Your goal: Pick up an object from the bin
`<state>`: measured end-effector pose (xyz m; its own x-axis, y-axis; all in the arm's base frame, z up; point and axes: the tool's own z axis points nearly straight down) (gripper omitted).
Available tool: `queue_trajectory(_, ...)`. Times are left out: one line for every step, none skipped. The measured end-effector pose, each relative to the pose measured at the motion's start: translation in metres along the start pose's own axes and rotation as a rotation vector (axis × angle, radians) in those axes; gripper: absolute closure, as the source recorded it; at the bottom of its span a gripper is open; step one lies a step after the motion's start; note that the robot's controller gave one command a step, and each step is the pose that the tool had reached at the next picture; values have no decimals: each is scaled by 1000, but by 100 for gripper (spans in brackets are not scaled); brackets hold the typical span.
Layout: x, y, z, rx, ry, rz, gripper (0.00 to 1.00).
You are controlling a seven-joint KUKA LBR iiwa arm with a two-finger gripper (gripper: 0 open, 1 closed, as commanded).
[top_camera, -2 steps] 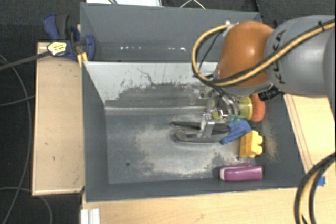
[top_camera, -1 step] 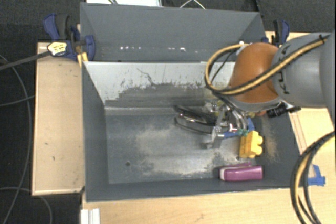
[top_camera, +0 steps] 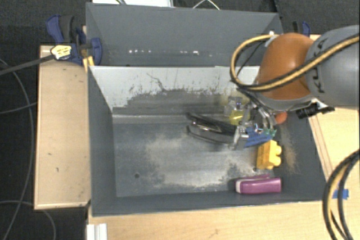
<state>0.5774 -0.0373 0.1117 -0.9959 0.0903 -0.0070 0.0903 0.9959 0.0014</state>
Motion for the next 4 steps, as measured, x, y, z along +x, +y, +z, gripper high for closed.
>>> queue_trajectory(13,48,11,0,11,59,0)
queue_trajectory(-3,35,41,0,0,26,0)
queue_trajectory(4,27,42,2,14,283,100)
queue_trajectory(4,27,42,2,14,283,100)
